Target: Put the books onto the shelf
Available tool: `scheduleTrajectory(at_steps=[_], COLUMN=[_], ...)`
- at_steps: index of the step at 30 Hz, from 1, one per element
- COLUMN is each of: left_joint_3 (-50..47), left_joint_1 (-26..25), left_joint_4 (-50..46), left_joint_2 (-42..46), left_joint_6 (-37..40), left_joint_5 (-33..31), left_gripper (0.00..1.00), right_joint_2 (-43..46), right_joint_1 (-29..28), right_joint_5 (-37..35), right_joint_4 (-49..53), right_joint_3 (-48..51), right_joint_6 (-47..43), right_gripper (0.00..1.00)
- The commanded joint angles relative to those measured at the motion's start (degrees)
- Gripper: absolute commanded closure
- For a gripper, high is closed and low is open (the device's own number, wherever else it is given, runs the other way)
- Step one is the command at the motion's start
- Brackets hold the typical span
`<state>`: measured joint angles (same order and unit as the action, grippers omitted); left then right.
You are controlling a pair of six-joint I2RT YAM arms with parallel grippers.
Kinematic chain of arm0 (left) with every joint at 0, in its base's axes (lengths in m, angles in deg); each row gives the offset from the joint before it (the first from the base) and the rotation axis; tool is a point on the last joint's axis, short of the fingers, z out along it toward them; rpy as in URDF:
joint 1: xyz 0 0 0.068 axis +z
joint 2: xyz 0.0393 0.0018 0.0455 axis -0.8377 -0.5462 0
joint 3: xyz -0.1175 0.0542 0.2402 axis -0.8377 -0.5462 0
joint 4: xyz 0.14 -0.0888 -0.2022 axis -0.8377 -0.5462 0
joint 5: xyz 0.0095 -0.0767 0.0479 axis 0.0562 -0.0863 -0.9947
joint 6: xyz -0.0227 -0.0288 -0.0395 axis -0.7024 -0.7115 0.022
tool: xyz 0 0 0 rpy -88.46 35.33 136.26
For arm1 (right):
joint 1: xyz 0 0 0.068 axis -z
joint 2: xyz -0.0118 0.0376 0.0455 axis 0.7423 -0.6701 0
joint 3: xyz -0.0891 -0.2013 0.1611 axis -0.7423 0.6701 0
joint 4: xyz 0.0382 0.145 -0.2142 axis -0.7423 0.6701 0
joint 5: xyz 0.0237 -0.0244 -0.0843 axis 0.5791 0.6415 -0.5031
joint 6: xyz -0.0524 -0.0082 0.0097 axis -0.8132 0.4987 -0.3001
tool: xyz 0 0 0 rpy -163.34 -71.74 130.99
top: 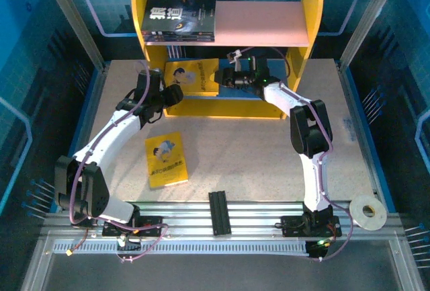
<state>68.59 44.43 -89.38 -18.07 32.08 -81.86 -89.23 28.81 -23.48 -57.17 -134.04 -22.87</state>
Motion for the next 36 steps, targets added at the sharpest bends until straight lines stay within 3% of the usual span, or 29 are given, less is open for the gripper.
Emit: scheduleTrajectory(at_steps=[1, 8, 25, 36], left_joint_3=[0.3, 1.2, 1.4, 2.0], left_joint_1=[0.8, 0.8, 0.8, 0.8], left_joint_4=[3.7, 3.0, 4.3, 4.4], left_joint_2=[-0.6, -1.9, -4.5, -5.5], left_joint_6=[-0.4, 0.3, -0.7, -0.8], left_joint_5=[0.6, 0.8, 2.6, 2.6], left_gripper=[0.41, 0.41, 0.42, 0.42], right_joint_2=[0.6, 3.1, 9.0, 7.8], right_joint_1=[-0.4, 2.0, 1.7, 0.0], right_joint_5=[-1.8, -3.3, -3.6, -3.0], right_joint_4=[6.2, 13.2, 17.7, 19.1], right_joint_3=[-0.6, 0.7, 7.7, 5.6], right_joint_6=[-5.0, -11.3, -17.3, -18.0], right_gripper=[0.54, 0.4, 0.39, 0.4])
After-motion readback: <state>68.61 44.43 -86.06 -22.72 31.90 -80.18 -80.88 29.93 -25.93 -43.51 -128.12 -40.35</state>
